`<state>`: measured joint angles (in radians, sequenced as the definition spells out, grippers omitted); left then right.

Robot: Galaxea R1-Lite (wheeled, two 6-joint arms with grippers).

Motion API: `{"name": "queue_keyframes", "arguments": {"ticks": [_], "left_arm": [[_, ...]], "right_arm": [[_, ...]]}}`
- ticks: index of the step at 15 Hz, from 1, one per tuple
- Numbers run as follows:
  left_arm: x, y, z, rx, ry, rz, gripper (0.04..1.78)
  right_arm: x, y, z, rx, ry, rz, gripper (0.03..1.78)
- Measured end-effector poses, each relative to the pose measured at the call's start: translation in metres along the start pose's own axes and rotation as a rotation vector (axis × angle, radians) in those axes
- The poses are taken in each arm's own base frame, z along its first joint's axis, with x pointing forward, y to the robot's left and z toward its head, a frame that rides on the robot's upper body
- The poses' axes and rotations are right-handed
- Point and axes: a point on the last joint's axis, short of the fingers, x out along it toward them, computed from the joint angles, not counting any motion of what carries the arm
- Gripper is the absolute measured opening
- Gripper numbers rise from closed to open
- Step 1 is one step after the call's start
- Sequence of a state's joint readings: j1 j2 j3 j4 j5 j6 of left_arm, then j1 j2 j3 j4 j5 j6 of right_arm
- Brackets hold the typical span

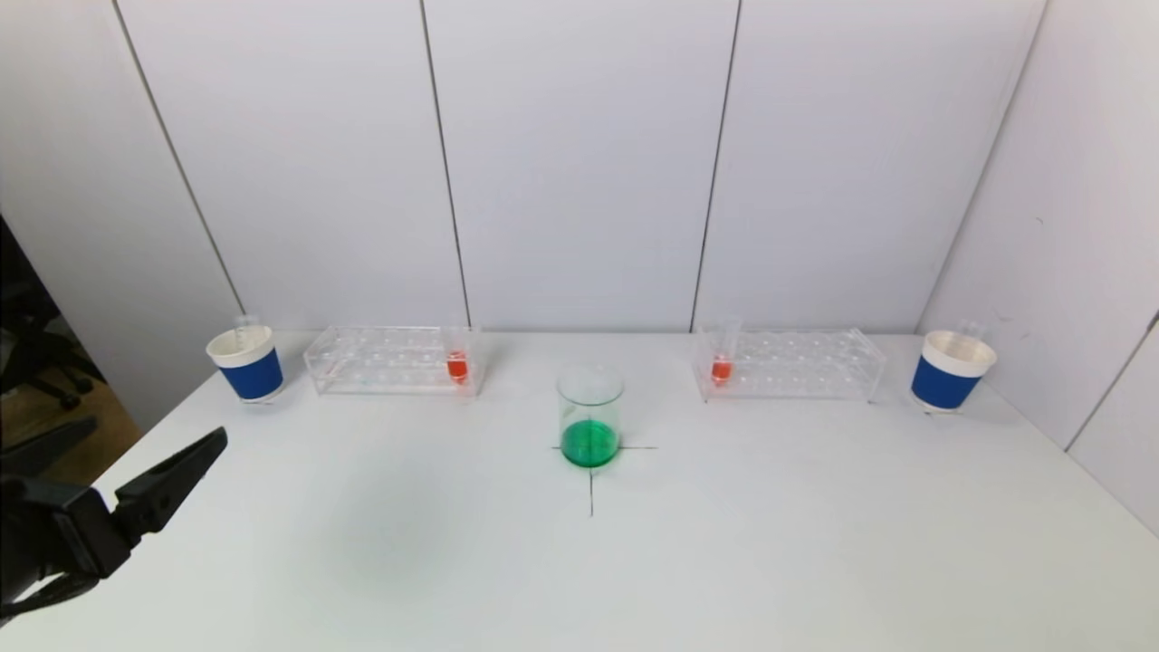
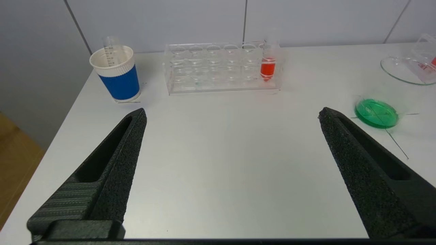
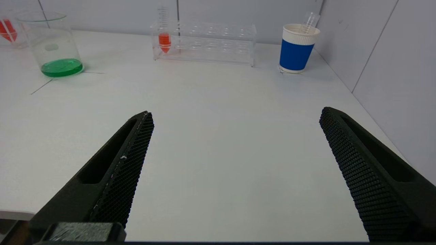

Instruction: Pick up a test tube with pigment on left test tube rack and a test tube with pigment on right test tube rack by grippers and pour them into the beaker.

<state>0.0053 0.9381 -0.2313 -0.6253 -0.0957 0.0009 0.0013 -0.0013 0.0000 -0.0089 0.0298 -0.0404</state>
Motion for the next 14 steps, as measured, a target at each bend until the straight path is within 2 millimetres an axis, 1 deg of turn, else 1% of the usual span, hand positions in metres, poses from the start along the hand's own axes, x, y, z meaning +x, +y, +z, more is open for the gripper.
{"name": "queue_keyframes", "arguments": {"ticks": [3,5,11,14], "left_arm": [[-0.030,-0.004,-0.027,0.037,-0.010,-0.018,1.76],[-0.046,-0.006,-0.044,0.049,-0.008,-0.015,1.76],[-0.083,-0.007,-0.076,0.050,0.027,0.031,1.76],[-0.098,-0.008,-0.095,0.044,0.072,0.033,1.76]], "right_arm": [[0.000,0.000,0.000,0.000,0.000,0.000,1.77],[0.000,0.000,0.000,0.000,0.000,0.000,1.77],[0.000,0.000,0.000,0.000,0.000,0.000,1.77],[0.000,0.000,0.000,0.000,0.000,0.000,1.77]]}}
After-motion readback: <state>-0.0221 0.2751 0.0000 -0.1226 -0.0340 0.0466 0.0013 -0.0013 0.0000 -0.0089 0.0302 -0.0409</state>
